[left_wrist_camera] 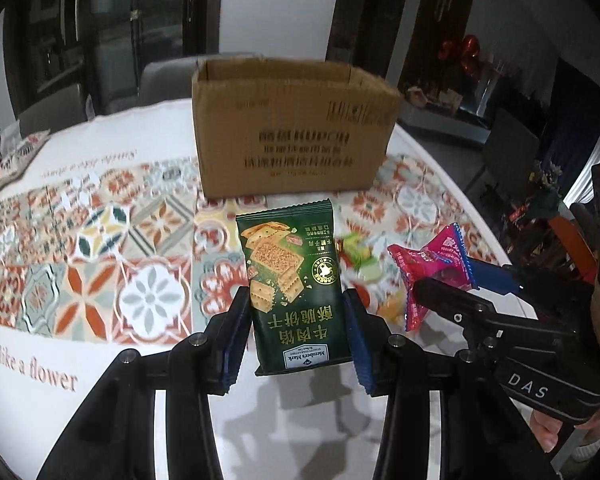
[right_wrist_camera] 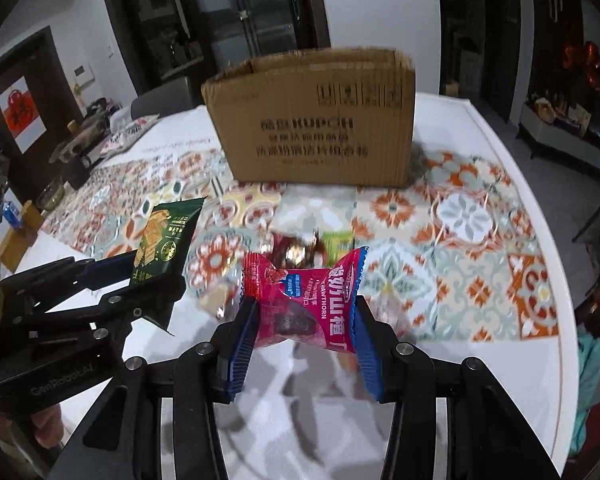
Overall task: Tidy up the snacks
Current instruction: 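Carry the green cracker pack and red candy bag over the box with both tools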
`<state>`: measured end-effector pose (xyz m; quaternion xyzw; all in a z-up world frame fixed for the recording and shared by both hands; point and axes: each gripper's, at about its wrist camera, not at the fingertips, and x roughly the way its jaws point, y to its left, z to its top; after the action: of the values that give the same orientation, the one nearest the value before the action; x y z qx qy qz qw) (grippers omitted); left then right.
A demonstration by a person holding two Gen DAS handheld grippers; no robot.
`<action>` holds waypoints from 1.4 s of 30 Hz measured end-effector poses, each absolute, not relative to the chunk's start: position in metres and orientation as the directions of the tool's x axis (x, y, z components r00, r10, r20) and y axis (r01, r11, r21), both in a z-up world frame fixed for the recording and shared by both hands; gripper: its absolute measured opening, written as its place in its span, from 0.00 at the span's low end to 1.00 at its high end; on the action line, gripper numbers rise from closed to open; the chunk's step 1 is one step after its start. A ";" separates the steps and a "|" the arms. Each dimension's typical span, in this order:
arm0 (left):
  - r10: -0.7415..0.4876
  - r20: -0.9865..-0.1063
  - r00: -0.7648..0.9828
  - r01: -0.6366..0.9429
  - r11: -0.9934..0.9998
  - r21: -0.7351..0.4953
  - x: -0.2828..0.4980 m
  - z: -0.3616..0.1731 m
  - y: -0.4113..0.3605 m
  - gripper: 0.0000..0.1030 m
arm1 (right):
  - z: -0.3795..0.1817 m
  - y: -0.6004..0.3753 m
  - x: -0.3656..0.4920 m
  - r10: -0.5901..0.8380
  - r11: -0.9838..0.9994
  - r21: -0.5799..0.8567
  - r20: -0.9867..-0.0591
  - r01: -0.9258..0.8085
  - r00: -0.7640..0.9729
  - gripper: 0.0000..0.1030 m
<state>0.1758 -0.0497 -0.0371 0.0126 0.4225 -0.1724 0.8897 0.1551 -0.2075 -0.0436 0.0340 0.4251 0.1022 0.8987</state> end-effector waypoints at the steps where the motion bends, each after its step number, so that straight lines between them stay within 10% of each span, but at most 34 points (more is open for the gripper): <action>1: -0.298 -0.749 0.592 0.319 0.940 -0.121 0.178 -0.033 -0.050 0.43 | -0.038 -0.208 0.157 0.210 0.977 0.144 -0.748 -0.155 0.629 0.46; 42: -0.308 -0.665 0.681 0.345 0.935 -0.080 0.344 0.088 -0.061 0.43 | 0.095 -0.210 0.305 0.199 0.979 0.091 -0.607 -0.182 0.769 0.46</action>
<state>0.3441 -0.0615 0.0883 0.0262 0.3577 -0.1783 0.9163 0.3050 -0.2100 0.0953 0.0135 0.3241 0.1013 0.9405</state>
